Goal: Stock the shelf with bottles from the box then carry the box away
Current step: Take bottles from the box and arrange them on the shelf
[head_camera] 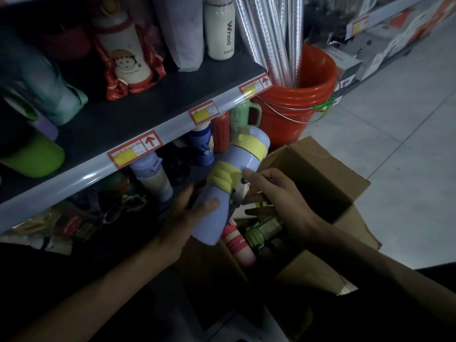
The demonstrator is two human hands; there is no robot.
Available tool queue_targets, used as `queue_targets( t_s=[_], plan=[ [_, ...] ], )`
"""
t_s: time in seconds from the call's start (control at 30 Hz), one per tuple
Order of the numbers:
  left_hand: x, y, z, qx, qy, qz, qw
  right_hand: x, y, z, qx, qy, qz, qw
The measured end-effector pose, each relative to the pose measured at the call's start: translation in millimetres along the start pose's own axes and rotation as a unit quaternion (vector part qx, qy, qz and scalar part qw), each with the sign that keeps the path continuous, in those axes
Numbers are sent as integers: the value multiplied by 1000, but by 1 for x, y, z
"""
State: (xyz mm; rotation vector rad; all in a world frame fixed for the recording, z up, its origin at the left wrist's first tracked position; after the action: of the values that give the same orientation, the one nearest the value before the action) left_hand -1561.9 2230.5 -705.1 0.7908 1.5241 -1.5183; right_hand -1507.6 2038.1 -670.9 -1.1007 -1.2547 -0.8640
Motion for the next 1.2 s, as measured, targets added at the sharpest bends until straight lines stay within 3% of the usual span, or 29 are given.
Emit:
queue_targets(
  t_s=[0.1, 0.2, 0.37, 0.53, 0.63, 0.87, 0.97, 1.07, 1.2],
  plan=[
    [9, -4, 4, 37, -163, -109, 980, -2, 1, 0, 40, -32, -1, 999],
    [7, -8, 15, 138, -253, -141, 947, -5, -2, 8, 90, 4, 56, 994],
    [10, -7, 18, 202, -337, -199, 898, 4, -9, 24, 157, 170, 93, 968],
    [1, -15, 27, 330, -382, -229, 832, 14, -10, 25, 175, 208, 71, 960],
    [5, -17, 28, 344, -380, -245, 823, 14, -11, 26, 189, 231, 80, 951],
    [0, -2, 6, 185, -360, -192, 894, 15, -10, 22, 148, 207, 30, 967],
    [-13, -1, -6, 43, -261, -147, 953, 20, -7, 22, 137, 191, 5, 972],
    [-30, -6, -25, -24, -96, -36, 994, 30, -1, 28, 114, 176, -36, 977],
    [-64, -20, -54, -79, 69, 154, 983, 50, 4, 43, 98, 64, -133, 984]
  ],
)
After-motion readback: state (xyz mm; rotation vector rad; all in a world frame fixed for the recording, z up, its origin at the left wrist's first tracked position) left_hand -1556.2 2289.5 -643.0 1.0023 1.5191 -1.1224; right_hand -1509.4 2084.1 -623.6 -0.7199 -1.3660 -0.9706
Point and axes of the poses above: each hand's wrist, its own y-axis towards the middle knuckle, its own z-axis out of the palm, x = y × z, the point moved 5 cm from there along y, towards the middle knuckle, and after that the axes turned 13 degrees about -z, right-handed, at the moved point
